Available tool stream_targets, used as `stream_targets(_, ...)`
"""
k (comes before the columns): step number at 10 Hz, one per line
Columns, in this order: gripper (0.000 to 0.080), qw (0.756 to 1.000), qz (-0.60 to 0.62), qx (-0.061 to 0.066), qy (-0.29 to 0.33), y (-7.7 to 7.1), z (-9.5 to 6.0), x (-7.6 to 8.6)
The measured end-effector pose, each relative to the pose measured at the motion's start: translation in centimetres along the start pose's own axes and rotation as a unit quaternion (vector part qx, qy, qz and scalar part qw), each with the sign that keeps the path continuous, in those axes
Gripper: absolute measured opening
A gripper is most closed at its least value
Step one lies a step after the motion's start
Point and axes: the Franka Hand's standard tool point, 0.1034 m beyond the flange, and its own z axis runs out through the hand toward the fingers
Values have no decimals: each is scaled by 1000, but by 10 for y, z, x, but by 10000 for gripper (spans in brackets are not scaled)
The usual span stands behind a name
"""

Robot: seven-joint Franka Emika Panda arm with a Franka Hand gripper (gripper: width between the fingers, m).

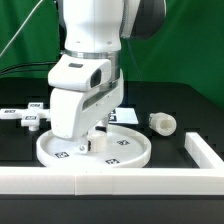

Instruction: Assemble round table

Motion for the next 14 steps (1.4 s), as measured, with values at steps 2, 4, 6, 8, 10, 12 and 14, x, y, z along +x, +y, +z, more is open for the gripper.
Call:
stream_targets(2,406,1000,0,0,0,0,0,0)
stream_targets(4,408,1000,0,0,0,0,0,0)
stream_targets(6,408,1000,0,0,0,0,0,0)
stream_targets(8,408,1000,0,0,0,0,0,0)
stream_targets(10,409,1000,-7,0,0,-2,-1,7)
stream_targets(12,409,1000,-16,-3,5,1,0,23)
stream_targets(14,409,1000,-23,-5,9,-1,0,38)
